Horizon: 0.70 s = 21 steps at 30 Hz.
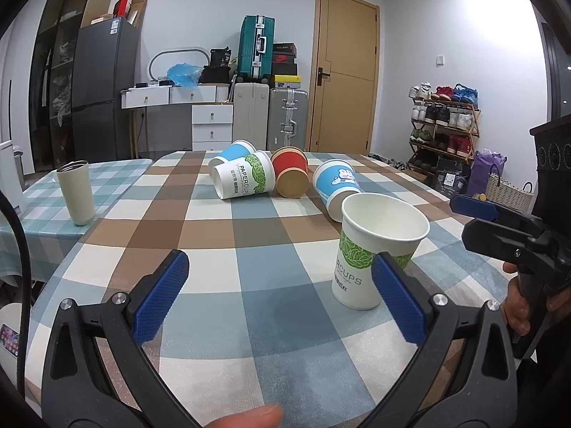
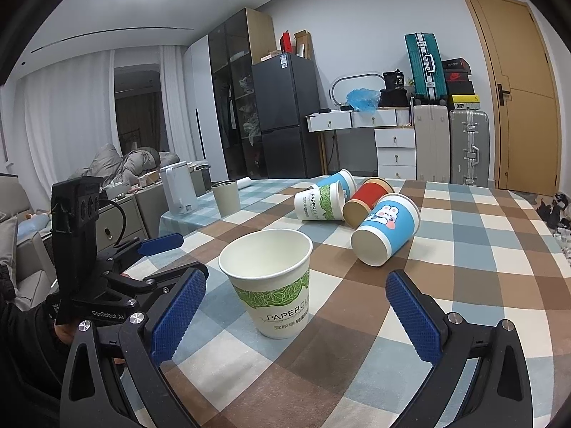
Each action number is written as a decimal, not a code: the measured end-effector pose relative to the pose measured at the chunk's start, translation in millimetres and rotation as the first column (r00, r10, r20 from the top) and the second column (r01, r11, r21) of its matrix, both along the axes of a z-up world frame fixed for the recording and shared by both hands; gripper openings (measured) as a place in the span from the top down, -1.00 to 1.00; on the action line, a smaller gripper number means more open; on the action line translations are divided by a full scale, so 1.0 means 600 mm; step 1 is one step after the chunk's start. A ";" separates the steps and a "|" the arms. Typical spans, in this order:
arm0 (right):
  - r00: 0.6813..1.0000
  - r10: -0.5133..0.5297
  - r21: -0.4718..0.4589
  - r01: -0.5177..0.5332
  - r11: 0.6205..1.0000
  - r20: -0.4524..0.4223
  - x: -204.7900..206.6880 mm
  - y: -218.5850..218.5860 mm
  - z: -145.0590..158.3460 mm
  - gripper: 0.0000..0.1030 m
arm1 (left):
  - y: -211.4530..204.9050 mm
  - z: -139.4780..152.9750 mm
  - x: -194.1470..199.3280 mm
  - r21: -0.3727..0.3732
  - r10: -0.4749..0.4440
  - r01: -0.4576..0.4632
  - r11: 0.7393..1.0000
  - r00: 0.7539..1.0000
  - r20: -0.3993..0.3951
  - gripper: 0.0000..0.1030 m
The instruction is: Flip cup upright
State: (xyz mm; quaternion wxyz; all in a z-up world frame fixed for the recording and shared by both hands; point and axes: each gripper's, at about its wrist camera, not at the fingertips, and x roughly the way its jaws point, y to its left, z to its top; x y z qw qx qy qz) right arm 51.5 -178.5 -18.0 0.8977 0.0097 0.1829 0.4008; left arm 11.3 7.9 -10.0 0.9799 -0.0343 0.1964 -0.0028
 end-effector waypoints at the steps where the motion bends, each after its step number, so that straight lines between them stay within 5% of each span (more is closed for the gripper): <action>1: 1.000 0.000 -0.001 0.000 1.000 0.000 0.000 0.000 0.000 -1.00 | 0.001 0.000 -0.001 0.000 0.000 0.000 1.000 1.000 0.000 -0.98; 21: 1.000 0.004 0.023 -0.004 1.000 -0.004 -0.003 -0.002 0.006 -1.00 | 0.003 -0.001 -0.004 -0.002 0.000 0.000 1.000 1.000 0.001 -0.98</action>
